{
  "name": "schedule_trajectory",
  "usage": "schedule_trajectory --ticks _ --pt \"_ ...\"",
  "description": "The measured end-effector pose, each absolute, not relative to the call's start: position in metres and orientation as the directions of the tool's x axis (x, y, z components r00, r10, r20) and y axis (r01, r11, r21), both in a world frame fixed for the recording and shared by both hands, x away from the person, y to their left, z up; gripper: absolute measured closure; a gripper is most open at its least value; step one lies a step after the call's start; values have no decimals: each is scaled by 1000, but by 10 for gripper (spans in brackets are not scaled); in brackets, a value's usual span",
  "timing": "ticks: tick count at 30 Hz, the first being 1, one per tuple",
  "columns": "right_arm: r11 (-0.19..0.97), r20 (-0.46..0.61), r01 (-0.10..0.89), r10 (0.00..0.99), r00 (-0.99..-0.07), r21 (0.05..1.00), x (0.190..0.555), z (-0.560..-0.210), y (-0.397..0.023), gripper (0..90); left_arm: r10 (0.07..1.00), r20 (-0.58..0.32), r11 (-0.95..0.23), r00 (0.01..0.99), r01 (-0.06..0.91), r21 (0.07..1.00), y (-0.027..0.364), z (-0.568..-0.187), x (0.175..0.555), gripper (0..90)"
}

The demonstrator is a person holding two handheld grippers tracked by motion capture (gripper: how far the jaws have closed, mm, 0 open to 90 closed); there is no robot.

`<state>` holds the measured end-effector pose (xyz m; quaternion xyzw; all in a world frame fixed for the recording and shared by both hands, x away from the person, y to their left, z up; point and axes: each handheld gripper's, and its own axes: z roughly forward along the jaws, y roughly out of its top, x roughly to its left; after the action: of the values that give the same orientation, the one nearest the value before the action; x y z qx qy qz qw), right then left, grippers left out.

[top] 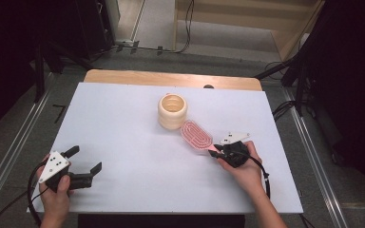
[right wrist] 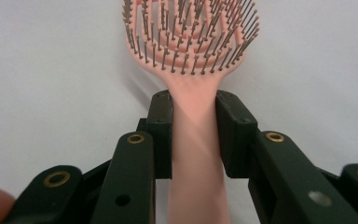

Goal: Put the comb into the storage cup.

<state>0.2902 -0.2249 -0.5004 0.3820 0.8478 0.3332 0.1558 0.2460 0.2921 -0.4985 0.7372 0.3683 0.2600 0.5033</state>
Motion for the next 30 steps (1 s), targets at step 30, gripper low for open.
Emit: schedule_trajectory --ticks 30 --pt "410 53 466 704 -708 784 264 -494 -187 673 800 60 -267 596 264 927 288 -496 243 0"
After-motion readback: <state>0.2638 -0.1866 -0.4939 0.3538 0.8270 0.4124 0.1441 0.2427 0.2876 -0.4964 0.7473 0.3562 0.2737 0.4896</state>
